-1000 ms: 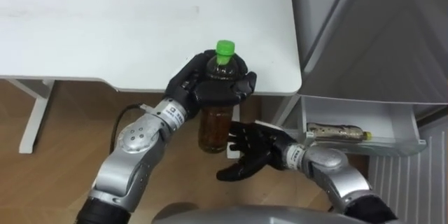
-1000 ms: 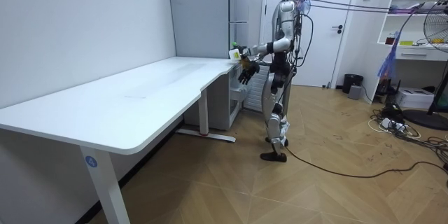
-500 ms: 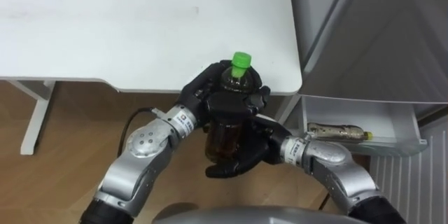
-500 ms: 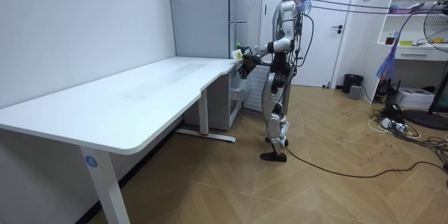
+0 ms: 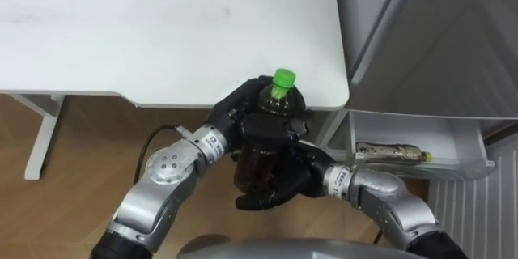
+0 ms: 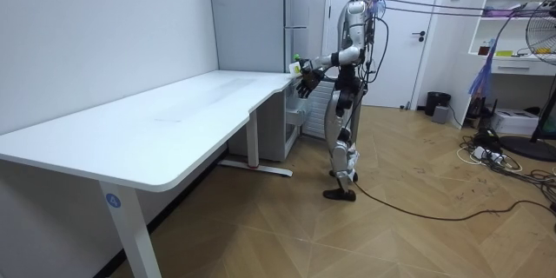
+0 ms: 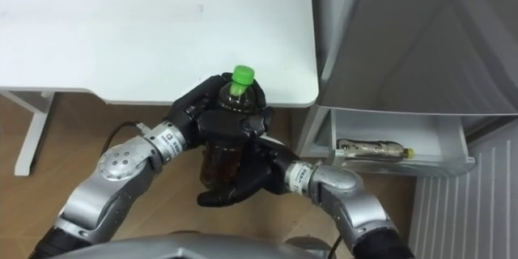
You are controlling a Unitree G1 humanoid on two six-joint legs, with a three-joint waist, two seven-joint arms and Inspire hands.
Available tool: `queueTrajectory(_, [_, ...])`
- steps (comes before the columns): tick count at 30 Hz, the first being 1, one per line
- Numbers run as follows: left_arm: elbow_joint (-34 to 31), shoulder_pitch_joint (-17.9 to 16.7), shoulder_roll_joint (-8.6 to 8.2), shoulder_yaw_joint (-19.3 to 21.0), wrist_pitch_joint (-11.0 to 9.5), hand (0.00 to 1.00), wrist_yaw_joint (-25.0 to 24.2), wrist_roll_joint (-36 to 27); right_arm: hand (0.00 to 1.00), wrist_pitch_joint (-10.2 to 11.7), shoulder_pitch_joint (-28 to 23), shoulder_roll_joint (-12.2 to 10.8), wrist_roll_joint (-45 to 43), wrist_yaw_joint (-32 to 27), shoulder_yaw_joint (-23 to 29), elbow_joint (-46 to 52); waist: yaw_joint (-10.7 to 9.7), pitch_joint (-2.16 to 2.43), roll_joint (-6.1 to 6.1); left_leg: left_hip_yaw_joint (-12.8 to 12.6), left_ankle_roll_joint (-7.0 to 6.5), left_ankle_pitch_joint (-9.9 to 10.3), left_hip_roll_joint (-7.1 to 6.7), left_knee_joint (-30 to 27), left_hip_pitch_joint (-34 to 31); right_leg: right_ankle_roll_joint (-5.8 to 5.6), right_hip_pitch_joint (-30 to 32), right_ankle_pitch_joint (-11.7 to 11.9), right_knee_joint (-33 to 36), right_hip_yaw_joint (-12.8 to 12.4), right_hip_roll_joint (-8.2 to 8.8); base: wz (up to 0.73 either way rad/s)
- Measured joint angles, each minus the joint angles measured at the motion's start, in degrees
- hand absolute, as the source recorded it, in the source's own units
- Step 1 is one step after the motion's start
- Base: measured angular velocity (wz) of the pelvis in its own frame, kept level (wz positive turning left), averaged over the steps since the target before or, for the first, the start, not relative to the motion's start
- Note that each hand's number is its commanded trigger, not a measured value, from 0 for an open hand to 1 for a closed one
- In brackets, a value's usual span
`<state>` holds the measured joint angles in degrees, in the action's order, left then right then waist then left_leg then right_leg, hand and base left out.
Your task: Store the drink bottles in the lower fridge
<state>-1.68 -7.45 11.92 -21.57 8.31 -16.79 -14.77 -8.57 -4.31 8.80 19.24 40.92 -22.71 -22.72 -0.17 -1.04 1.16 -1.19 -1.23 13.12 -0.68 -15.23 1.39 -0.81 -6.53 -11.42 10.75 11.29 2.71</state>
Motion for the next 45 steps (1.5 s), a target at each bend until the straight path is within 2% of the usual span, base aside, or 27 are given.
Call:
queueTrajectory(3, [0.17,-0.01,0.0,-0.02,-0.02,1.0,-0.8,0.98,1.0,-0.35,-0.31,0.0,0.69,-0.16,-0.2,0.0,0.53,-0.01,0.01,0.0,0.0,0.0,-0.02,0.01,0.12,0.0,-0.16,0.0,-0.01,0.15,0.02,0.0])
queueTrajectory(13, [0.2,-0.02,-0.07,-0.22,-0.09,1.0,-3.44,1.37,1.0,-0.36,-0.39,0.13,0.7,-0.62,-0.55,-0.04,0.45,0.02,0.04,0.39,0.0,0.0,-0.02,0.03,0.19,0.0,-0.58,0.0,0.0,0.42,0.0,0.0])
queueTrajectory(22, [0.81,-0.02,-1.49,0.06,-0.09,1.0,-3.97,0.65,1.0,-0.35,-0.4,0.24,0.7,-0.73,-0.36,-0.04,0.48,0.13,0.04,0.33,-0.03,-0.03,-0.04,-0.08,0.25,-0.01,-0.38,0.0,0.0,0.36,0.01,0.0])
queueTrajectory(26, [1.17,-0.02,-2.36,1.1,-0.1,0.59,-3.87,-0.99,1.0,-0.34,-0.43,0.15,1.5,-0.68,-0.11,-0.03,0.51,0.15,0.02,0.25,-0.03,-0.03,-0.04,-0.06,0.26,-0.01,-0.37,0.0,-0.01,0.33,0.01,0.0])
queueTrajectory(27, [1.17,-0.02,-2.42,1.09,-0.1,0.42,-3.87,-0.99,1.0,-0.34,-0.43,0.12,1.5,-0.69,-0.11,-0.03,0.52,0.15,0.02,0.36,-0.03,-0.03,-0.04,-0.06,0.24,-0.01,-0.37,0.0,-0.01,0.35,0.01,0.0])
queueTrajectory(28, [1.18,-0.03,-2.49,1.1,-0.1,0.09,-3.87,-1.08,1.0,-0.34,-0.43,0.1,1.5,-0.7,-0.12,-0.04,0.53,0.15,0.02,0.38,-0.03,-0.03,-0.04,-0.06,0.24,-0.01,-0.37,0.0,-0.01,0.34,0.01,0.0])
queueTrajectory(29, [1.18,-0.06,-2.56,1.14,-0.1,0.0,-3.86,-1.33,1.0,-0.34,-0.43,0.06,1.51,-0.7,-0.1,-0.03,0.6,0.15,0.02,0.37,-0.03,-0.03,-0.03,-0.06,0.26,-0.01,-0.4,0.0,0.0,0.34,0.01,0.0])
queueTrajectory(45, [1.31,-0.06,-3.46,1.69,-0.13,0.0,-3.46,-2.58,1.0,-0.34,-1.61,0.1,5.99,-0.16,-0.33,-0.03,0.68,0.33,-0.29,0.11,-0.04,-0.04,-0.03,0.59,0.75,-0.01,-0.56,0.0,-0.09,0.45,0.03,0.0])
